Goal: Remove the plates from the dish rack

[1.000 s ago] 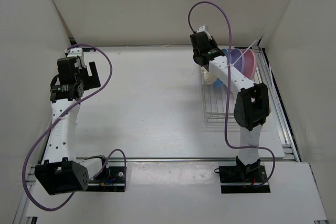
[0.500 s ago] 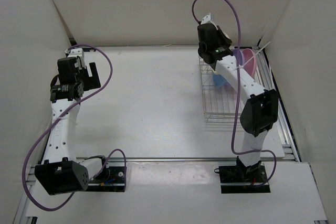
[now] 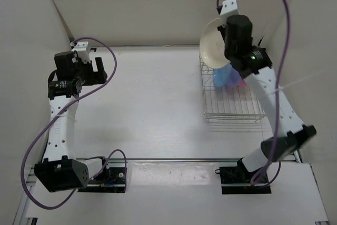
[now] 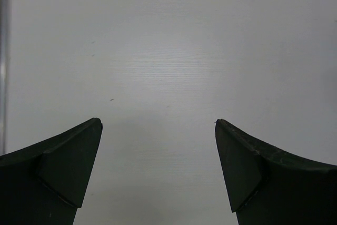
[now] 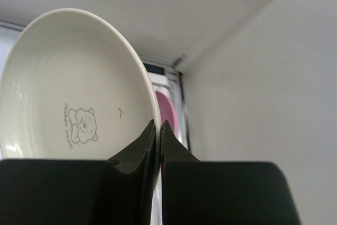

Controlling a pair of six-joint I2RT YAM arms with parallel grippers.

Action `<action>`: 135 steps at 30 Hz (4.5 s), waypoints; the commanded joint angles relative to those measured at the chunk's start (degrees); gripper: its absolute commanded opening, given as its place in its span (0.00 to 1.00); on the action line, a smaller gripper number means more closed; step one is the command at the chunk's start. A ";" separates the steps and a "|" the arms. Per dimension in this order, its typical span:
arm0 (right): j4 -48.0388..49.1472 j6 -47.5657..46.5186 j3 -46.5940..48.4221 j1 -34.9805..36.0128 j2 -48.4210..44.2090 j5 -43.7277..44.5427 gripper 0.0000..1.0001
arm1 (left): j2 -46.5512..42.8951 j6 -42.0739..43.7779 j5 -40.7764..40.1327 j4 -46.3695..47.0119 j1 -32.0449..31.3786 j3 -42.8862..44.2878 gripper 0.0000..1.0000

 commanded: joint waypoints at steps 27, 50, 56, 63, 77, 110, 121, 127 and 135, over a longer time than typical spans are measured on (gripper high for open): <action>-7.97 9.87 -12.58 -5.09 -7.31 -58.58 0.00 | 27.90 4.63 49.35 2.93 -25.06 20.15 0.94; -7.97 12.15 -9.60 -5.62 -5.12 -58.32 0.00 | 33.88 0.50 44.16 3.99 -29.20 26.05 0.46; -7.97 12.77 -9.60 -5.62 -5.12 -58.32 0.00 | 34.93 -1.87 41.87 5.13 -29.20 26.57 0.11; -7.97 12.77 -11.27 -5.62 -4.50 -57.19 0.42 | 33.54 -5.39 38.28 9.25 -28.59 23.16 0.11; -5.68 16.90 -11.79 -13.97 -1.16 -41.53 0.60 | 37.47 -14.52 20.26 11.64 -10.40 12.86 0.11; 0.29 10.31 -18.47 -13.97 -5.65 -27.66 0.62 | 54.81 -14.89 13.32 4.69 -7.49 22.28 1.00; 2.05 7.58 -12.50 -14.50 6.30 -22.73 0.45 | 30.38 -6.27 1.89 7.50 -6.43 9.27 1.00; 2.58 7.05 -11.09 -14.50 10.87 -20.18 0.45 | 20.36 -4.24 0.13 5.40 -5.38 6.72 1.00; 3.20 7.66 -9.95 -15.03 13.95 -15.61 0.23 | 14.54 -1.87 -3.48 4.25 -5.38 3.73 1.00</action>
